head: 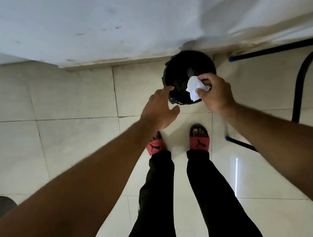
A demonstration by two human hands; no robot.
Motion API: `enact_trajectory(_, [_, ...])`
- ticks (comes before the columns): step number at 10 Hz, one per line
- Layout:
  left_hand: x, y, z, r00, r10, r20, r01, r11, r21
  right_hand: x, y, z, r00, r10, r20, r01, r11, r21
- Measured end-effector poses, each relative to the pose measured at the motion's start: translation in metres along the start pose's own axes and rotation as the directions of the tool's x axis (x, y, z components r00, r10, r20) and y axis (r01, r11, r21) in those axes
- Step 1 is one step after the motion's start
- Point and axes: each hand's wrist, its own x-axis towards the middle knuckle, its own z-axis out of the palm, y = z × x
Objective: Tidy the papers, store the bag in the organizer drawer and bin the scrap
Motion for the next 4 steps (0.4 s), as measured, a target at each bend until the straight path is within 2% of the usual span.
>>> enact_trajectory(2, [0.037, -0.021, 0.034, 1.0, -0.017, 0.015, 0.017, 1.0, -0.023, 0.042, 0.031, 0.024, 0.999, -0.044, -0.02, 0.044, 0.999, -0.022])
enact_trajectory(4, [0.046, -0.02, 0.032, 0.999, -0.03, -0.017, 0.029, 0.998, -0.056, 0.04, 0.029, 0.035, 1.0, -0.01, 0.005, 0.009, 0.992, 0.123])
